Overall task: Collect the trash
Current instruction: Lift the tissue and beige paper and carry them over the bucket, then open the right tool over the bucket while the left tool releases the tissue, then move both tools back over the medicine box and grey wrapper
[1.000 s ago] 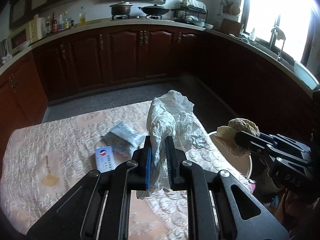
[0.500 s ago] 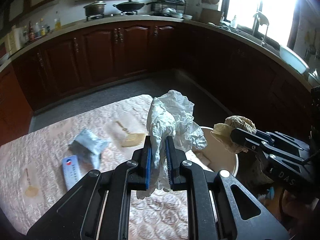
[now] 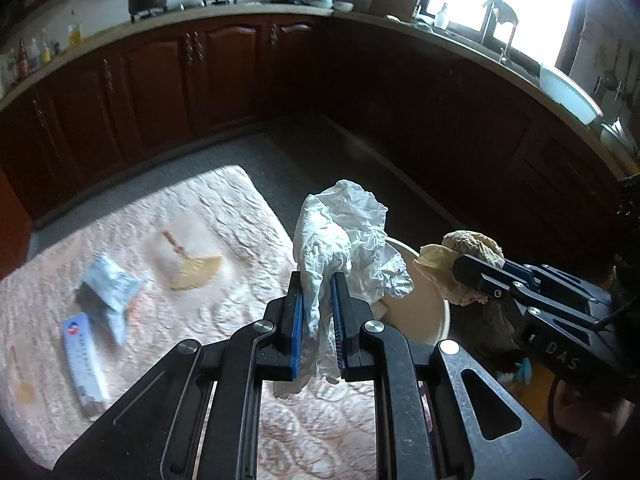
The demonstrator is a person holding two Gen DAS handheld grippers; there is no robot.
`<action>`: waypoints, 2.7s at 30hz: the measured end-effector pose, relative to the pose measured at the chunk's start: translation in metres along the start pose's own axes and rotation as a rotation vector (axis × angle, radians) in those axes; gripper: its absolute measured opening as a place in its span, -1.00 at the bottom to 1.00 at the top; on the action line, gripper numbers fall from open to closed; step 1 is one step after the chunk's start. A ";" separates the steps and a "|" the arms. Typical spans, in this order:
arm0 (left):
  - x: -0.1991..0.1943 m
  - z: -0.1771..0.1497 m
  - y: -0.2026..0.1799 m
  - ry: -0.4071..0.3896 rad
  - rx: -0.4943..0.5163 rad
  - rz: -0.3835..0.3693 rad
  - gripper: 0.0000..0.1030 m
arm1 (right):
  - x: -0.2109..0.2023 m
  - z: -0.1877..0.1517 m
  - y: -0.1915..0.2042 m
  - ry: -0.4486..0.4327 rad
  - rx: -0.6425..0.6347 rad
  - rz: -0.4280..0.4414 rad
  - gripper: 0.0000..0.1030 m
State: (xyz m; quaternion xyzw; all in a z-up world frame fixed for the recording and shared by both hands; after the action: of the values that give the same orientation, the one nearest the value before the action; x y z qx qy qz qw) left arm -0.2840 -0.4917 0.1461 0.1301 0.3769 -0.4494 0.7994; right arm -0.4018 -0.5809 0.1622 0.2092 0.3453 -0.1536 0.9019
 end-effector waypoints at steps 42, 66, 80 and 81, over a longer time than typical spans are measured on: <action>0.026 -0.024 0.053 0.059 -0.189 -0.043 0.02 | 0.054 -0.032 -0.018 0.148 0.067 -0.090 0.04; -0.088 -0.047 0.166 -0.106 -0.264 0.231 0.02 | 0.051 0.006 0.121 0.052 -0.147 0.079 0.27; -0.106 -0.087 0.234 -0.071 -0.374 0.291 0.02 | 0.084 -0.003 0.206 0.117 -0.275 0.181 0.32; -0.107 -0.091 0.240 -0.064 -0.390 0.278 0.02 | 0.086 -0.004 0.208 0.123 -0.281 0.182 0.32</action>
State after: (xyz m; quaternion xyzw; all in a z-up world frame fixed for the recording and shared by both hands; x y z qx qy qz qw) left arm -0.1652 -0.2409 0.1296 0.0097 0.4095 -0.2579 0.8751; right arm -0.2548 -0.4106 0.1570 0.1203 0.3973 -0.0083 0.9097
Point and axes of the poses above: each gripper's, at about its wrist camera, not at the fingertips, and x roughly the way its jaws point, y to its left, z to its top, the point moved 3 cm from there along x, roughly the way its jaws point
